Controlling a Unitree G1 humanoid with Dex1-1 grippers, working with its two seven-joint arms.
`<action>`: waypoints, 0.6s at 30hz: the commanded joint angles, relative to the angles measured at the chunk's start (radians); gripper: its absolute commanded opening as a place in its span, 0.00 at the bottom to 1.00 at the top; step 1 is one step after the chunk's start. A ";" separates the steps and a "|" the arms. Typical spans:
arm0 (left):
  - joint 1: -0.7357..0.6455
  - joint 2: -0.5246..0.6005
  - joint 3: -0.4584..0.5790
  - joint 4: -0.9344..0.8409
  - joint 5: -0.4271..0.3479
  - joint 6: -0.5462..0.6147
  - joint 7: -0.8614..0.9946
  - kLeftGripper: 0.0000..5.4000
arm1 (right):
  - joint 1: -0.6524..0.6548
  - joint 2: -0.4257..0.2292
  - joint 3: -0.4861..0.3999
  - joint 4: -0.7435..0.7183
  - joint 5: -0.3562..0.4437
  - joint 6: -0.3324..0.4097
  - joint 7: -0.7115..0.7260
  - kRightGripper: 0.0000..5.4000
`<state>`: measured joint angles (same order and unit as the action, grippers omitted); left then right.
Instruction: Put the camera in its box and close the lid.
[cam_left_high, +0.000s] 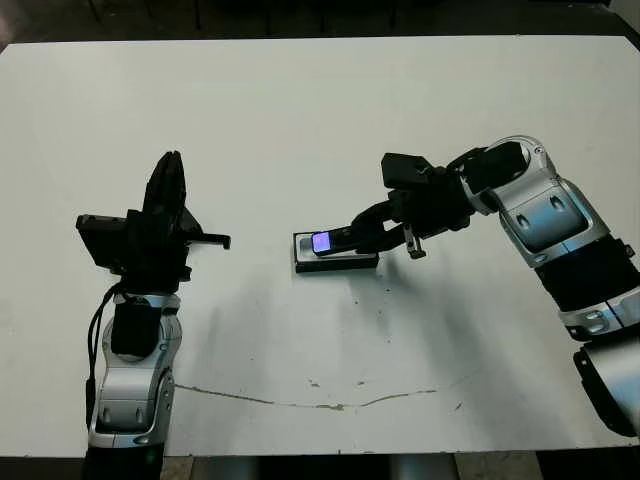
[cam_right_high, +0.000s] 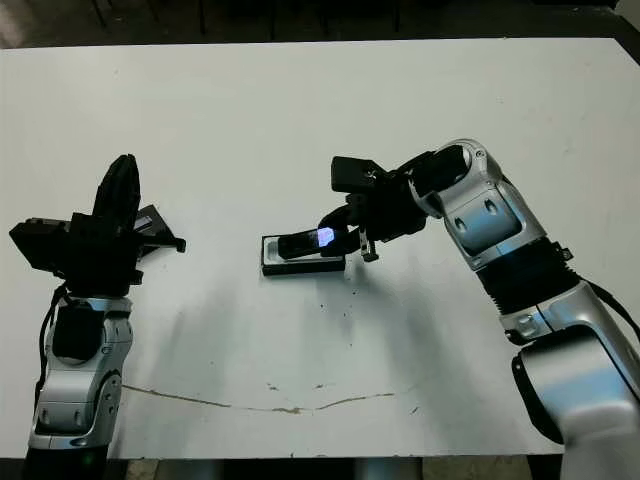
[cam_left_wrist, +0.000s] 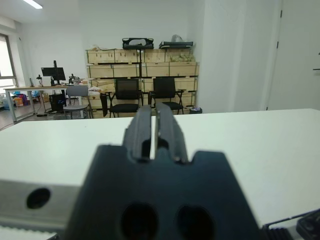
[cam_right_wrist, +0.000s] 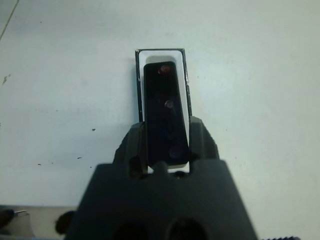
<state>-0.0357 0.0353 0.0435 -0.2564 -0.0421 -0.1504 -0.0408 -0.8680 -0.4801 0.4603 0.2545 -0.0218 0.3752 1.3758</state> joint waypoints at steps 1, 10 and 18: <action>0.024 -0.001 0.001 0.013 0.008 0.011 0.008 0.00 | -0.003 0.003 0.018 0.007 -0.012 -0.008 0.002 0.13; 0.030 -0.009 -0.005 0.007 0.005 0.020 0.013 0.00 | -0.001 0.014 0.051 0.012 -0.045 -0.037 0.002 0.13; 0.041 -0.013 -0.009 0.001 0.005 0.020 0.014 0.00 | 0.005 0.036 0.077 0.009 -0.061 -0.025 0.000 0.13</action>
<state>-0.0145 0.0253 0.0353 -0.2594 -0.0363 -0.1439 -0.0306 -0.8741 -0.4581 0.5106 0.2612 -0.0776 0.3483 1.3638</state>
